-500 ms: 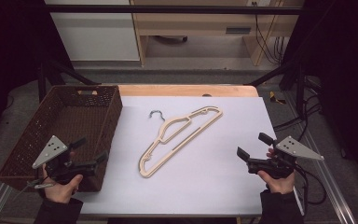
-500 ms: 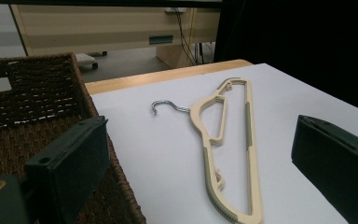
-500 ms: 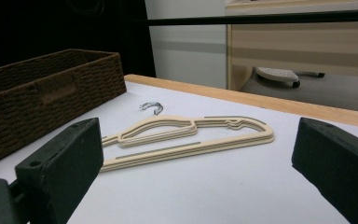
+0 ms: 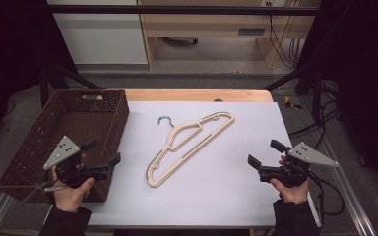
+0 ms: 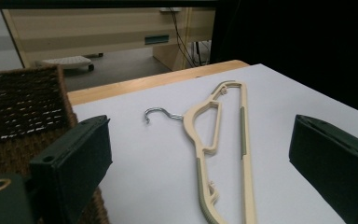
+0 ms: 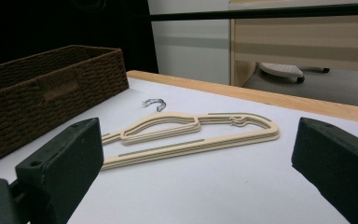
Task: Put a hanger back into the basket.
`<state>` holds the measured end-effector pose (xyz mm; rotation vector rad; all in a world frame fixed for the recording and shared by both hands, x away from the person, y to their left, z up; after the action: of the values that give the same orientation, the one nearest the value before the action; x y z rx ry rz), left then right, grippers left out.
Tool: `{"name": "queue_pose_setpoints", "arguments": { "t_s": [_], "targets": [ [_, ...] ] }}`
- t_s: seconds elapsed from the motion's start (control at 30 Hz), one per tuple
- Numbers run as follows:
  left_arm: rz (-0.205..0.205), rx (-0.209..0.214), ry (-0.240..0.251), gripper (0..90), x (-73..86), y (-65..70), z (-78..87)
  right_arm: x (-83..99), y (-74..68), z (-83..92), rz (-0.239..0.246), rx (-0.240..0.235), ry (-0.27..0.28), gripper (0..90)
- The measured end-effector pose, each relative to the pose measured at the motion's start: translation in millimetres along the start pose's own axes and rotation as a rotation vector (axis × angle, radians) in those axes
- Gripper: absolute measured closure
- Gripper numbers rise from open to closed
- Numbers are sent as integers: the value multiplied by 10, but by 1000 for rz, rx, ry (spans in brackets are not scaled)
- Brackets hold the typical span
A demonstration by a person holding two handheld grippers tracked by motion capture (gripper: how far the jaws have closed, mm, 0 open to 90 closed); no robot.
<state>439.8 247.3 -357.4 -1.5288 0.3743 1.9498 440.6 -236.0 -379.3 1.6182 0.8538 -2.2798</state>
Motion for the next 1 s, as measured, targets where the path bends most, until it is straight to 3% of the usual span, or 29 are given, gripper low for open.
{"name": "queue_pose_setpoints", "arguments": {
  "t_s": [0.27,0.47,0.77,1.0],
  "targets": [
    [-36,50,-35,76,-132,197,-247,-12,-52,-21,6,-11,0,25],
    [-61,83,-84,87,-141,328,-508,4,-57,-48,11,-10,-10,25],
    [-74,120,-178,114,-18,409,-963,21,-69,-67,10,-13,-22,25],
    [-81,113,-273,162,169,407,-1328,22,-65,-71,13,-14,-23,25]
  ]
}}
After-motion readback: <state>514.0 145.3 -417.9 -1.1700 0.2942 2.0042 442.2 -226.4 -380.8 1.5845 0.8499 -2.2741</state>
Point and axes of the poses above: each handheld gripper's, and its own axes: z roughly backward along the jaws, x roughly out of its underside, y roughly to its right, the point moved 4 cm from there along -z, roughly forward along the jaws, and after that the axes turned 13 degrees about -z, right-handed, at the moved point
